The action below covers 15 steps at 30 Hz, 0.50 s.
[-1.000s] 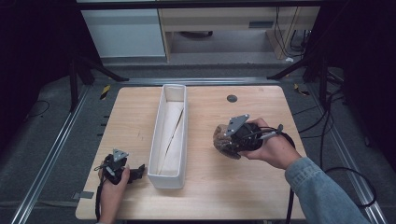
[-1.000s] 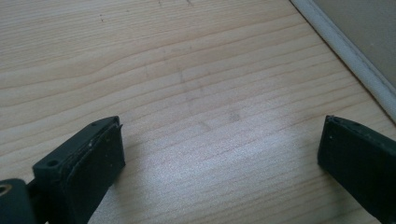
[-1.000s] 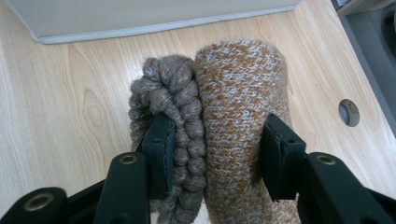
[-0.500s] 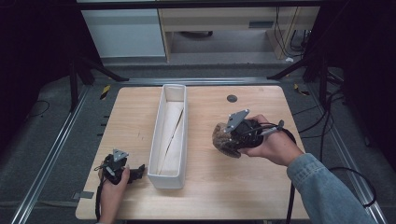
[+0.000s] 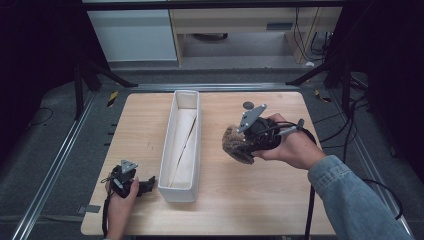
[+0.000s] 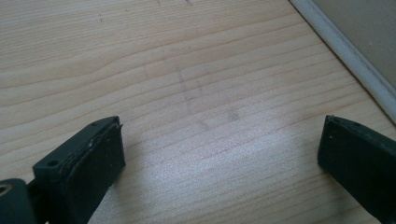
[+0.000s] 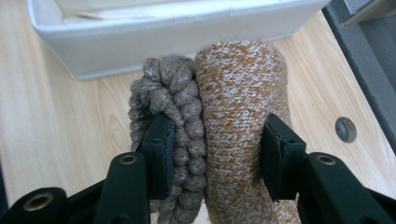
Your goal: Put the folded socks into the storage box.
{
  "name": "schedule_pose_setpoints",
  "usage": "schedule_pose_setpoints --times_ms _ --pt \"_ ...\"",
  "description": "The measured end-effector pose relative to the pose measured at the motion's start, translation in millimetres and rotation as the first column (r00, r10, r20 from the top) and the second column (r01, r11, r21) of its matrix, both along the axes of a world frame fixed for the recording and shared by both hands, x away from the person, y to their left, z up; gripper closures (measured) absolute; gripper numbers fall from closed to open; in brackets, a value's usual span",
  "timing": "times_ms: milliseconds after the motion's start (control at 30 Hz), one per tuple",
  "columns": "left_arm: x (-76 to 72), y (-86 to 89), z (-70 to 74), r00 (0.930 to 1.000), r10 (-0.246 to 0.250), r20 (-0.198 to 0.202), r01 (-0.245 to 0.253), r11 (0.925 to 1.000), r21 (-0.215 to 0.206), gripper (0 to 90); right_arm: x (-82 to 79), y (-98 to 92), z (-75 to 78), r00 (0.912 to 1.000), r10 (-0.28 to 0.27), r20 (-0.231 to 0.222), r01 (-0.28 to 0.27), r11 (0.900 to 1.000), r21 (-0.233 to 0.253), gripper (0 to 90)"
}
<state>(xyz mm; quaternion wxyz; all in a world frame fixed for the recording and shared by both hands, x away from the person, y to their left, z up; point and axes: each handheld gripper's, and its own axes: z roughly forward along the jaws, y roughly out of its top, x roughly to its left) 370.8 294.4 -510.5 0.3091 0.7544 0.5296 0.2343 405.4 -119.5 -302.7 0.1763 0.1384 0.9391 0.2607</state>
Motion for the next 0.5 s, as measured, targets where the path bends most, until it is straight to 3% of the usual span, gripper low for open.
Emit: schedule_pose_setpoints --times_ms 500 --pt "-1.1 -0.6 0.0 1.0000 -0.006 -0.002 0.006 1.0000 0.001 0.0 3.6 34.6 27.9 0.9991 0.041 -0.001 -0.041 0.999 0.013 52.4"
